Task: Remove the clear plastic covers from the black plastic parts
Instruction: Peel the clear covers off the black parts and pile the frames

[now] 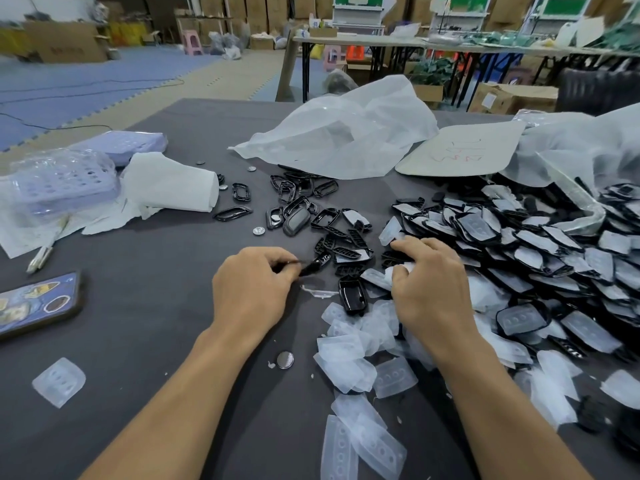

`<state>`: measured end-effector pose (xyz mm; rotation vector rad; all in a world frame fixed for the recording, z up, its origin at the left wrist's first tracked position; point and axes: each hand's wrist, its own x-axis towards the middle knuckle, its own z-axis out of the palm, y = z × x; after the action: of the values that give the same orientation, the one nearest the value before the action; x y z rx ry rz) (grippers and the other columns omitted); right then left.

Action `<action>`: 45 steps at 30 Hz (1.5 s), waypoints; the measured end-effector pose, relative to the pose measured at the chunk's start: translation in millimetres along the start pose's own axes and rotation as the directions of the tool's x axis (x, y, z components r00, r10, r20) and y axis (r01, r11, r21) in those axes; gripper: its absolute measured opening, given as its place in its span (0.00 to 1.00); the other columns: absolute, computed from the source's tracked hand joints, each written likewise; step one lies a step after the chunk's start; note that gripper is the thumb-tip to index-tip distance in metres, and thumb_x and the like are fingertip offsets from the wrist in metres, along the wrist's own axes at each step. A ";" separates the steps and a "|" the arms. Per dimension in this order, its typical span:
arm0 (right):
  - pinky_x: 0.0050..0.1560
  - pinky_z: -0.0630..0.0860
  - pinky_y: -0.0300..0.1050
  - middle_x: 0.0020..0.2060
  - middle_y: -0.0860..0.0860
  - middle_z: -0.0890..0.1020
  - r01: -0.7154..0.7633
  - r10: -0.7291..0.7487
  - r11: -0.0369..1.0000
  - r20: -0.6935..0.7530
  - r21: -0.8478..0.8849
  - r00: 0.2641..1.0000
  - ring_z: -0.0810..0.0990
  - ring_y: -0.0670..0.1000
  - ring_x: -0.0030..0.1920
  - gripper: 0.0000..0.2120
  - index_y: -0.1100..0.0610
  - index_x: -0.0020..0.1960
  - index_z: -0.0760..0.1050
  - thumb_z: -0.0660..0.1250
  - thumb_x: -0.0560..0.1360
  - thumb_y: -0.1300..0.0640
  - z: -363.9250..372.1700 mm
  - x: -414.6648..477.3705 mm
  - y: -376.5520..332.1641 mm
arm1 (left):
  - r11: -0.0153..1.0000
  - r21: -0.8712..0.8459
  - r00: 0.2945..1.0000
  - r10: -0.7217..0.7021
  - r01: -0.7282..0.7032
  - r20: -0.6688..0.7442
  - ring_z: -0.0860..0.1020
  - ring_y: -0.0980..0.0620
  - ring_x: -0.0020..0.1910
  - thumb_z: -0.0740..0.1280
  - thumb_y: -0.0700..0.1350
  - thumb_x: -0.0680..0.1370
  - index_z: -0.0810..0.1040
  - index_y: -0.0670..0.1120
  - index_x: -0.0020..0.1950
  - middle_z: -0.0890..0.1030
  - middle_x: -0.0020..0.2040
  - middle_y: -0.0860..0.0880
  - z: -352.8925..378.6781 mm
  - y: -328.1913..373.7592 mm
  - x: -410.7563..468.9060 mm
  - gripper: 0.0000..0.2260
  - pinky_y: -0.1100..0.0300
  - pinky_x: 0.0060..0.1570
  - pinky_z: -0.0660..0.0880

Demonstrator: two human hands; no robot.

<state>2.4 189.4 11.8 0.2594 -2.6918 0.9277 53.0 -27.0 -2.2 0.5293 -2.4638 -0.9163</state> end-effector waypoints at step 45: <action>0.28 0.79 0.39 0.31 0.56 0.84 -0.466 0.288 -0.045 0.458 0.884 0.841 0.83 0.49 0.27 0.07 0.64 0.49 0.77 0.64 0.83 0.62 22.5 0.4 -62.7 | 0.507 -0.755 0.909 -0.213 0.417 0.359 0.87 0.49 0.38 0.72 0.31 0.78 0.83 0.38 0.56 0.87 0.38 0.44 1.2 14.3 -1.6 0.08 0.62 0.38 0.82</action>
<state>13.6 126.6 31.0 -0.2650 -1.5607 2.9733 50.9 -15.4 6.3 0.5445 -1.7672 -2.2208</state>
